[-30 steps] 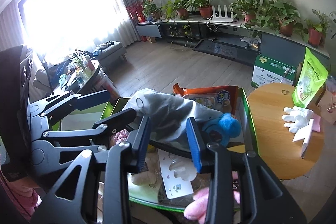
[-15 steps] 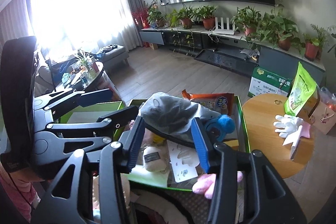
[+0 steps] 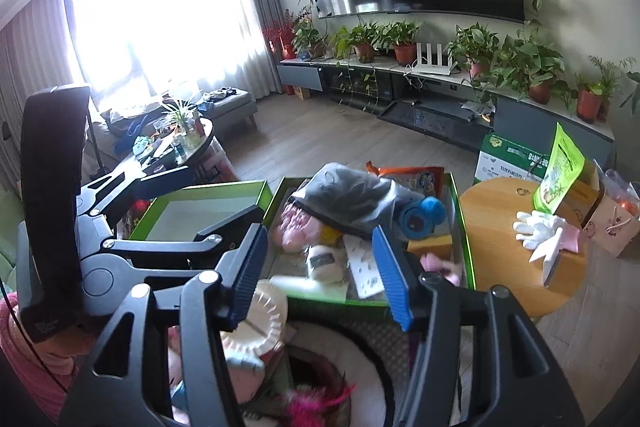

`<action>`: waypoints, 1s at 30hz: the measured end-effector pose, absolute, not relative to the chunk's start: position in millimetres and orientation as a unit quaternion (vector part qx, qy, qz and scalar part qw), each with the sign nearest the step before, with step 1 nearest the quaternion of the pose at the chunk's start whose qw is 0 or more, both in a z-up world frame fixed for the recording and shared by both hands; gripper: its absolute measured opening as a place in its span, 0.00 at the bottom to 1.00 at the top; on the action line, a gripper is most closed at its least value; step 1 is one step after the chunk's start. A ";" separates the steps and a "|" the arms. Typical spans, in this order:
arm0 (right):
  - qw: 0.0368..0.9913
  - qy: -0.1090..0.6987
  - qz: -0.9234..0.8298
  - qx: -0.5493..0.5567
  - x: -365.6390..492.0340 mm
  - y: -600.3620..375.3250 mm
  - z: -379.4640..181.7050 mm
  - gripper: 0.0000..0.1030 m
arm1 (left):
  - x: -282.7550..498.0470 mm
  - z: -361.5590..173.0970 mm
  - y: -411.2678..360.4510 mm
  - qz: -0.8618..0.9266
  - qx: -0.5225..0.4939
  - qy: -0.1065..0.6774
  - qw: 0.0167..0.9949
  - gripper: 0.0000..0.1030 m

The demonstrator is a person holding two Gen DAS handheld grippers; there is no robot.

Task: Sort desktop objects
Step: 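Open both grippers and move them back over the pile on the rug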

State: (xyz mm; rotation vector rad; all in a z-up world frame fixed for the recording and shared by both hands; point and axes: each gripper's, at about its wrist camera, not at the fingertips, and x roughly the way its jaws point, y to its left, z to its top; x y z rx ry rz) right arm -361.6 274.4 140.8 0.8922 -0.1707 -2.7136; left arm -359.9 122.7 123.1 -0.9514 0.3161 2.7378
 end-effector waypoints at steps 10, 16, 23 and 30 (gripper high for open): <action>0.131 -0.061 -0.939 0.312 -305.1 277.2 139.4 0.62 | -308.8 117.2 122.7 0.932 -0.336 0.087 0.107 0.80; 0.121 -0.059 -0.939 0.316 -279.6 279.9 136.3 0.62 | -287.6 112.8 126.7 0.929 -0.343 0.081 0.110 0.80; 0.118 -0.066 -0.940 0.313 -255.6 282.5 132.5 0.65 | -264.2 113.9 130.8 0.934 -0.330 0.089 0.101 0.80; 0.122 -0.070 -0.941 0.308 -241.1 284.4 130.4 0.65 | -254.1 111.9 129.0 0.934 -0.333 0.081 0.105 0.80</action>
